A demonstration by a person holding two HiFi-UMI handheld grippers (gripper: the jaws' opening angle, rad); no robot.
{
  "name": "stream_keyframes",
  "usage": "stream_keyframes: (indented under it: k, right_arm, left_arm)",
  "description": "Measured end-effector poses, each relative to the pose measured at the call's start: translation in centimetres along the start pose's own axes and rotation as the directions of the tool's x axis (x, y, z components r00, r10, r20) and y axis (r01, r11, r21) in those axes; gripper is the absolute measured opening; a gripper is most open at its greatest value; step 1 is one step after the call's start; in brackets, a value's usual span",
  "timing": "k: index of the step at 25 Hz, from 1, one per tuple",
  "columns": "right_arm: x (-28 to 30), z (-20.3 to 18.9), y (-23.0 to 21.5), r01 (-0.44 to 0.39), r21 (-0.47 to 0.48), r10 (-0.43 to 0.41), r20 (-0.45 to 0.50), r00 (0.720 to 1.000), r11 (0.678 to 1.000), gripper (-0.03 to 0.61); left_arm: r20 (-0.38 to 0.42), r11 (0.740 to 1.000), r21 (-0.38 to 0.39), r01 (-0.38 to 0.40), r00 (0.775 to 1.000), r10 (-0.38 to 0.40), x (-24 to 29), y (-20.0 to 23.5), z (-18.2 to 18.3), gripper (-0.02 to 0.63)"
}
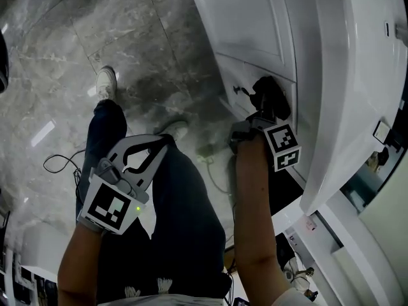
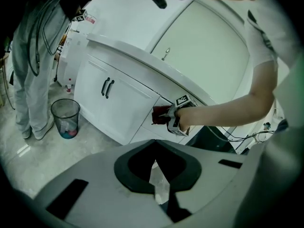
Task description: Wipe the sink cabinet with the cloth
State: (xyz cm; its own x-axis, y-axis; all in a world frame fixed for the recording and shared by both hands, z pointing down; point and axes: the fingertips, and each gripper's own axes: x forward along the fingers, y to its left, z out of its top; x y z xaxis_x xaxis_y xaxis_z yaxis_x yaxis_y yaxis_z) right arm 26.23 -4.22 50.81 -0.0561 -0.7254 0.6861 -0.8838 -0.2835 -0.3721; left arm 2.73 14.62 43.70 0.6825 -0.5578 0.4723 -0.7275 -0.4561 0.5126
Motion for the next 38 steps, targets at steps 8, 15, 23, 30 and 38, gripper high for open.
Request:
stream_keyframes:
  k: [8, 15, 23, 30, 38]
  right_arm:
    - [2.9, -2.2, -0.7, 0.025, -0.104, -0.020, 0.051, 0.999, 0.994, 0.105]
    - [4.8, -4.0, -2.5, 0.001, -0.080, 0.006, 0.088, 0.996, 0.997, 0.106]
    - [4.3, -4.0, -3.1, -0.080, -0.020, 0.081, 0.089, 0.993, 0.997, 0.104]
    - [2.8, -4.2, -5.8, -0.074, -0.019, 0.075, 0.041, 0.996, 0.997, 0.104]
    - [1.1, -4.5, -8.5, -0.049, -0.152, 0.041, -0.056, 0.998, 0.987, 0.106]
  left_arm:
    - [-0.013, 1.000, -0.005, -0.030, 0.999, 0.030, -0.1, 1.5, -1.1, 0.011]
    - [-0.048, 0.999, -0.008, -0.041, 0.998, 0.041, 0.2, 1.8, -2.6, 0.011]
    - [-0.058, 0.999, 0.006, -0.035, 0.998, 0.035, 1.2, 0.9, -2.9, 0.011]
    - [-0.072, 1.000, 0.031, -0.007, 0.997, 0.009, 2.4, -1.0, -3.2, 0.011]
    - [-0.076, 0.997, 0.070, 0.017, 0.997, -0.012, 3.4, -3.0, -3.2, 0.011]
